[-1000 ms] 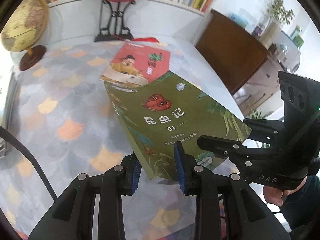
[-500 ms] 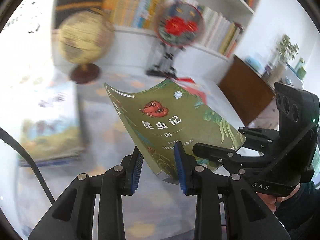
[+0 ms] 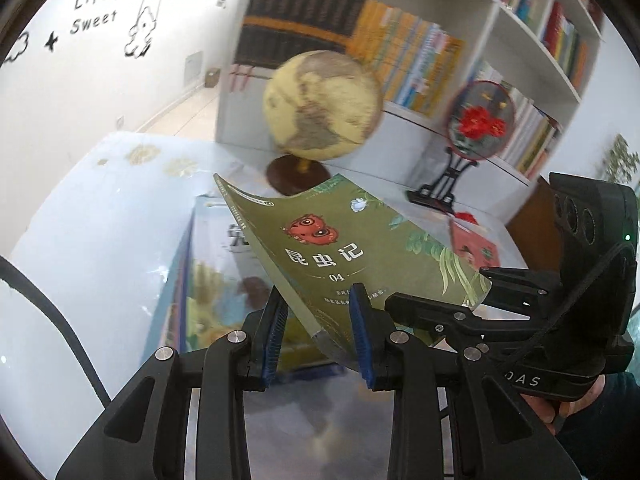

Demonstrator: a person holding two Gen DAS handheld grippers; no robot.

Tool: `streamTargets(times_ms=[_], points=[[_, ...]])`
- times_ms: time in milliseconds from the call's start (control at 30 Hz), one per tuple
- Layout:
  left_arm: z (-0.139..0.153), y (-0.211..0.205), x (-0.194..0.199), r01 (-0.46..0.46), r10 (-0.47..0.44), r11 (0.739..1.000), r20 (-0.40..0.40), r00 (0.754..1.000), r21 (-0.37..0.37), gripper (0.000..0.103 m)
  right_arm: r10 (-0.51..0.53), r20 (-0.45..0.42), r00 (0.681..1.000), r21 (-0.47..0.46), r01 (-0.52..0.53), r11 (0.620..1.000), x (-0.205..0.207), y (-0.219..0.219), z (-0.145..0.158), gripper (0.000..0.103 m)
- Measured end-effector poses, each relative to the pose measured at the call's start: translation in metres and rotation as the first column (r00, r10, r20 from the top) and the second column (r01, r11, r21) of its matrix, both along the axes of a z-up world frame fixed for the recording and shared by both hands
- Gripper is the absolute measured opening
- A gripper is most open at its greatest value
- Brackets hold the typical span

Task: Organize books

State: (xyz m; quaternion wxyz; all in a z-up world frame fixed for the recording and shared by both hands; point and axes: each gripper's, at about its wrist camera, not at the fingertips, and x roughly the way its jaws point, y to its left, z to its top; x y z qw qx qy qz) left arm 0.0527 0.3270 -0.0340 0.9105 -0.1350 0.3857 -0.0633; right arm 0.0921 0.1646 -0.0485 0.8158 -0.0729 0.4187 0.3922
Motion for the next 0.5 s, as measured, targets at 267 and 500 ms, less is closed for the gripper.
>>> streamTargets(times_ms=[267, 500], points=[[-0.042, 0.024, 0.028, -0.008, 0.005, 0.999, -0.079, 0.997, -0.038, 0.028, -0.067, -0.067, 0.996, -0.042, 0.064, 0.997, 0.041, 0.027, -0.03, 0.029], [-0.064, 0.037, 0.03, -0.034, 0.024, 0.997, -0.129, 0.991, -0.074, 0.028, -0.087, -0.103, 0.991, -0.065, 0.081, 0.995, 0.042, 0.037, -0.044, 0.03]])
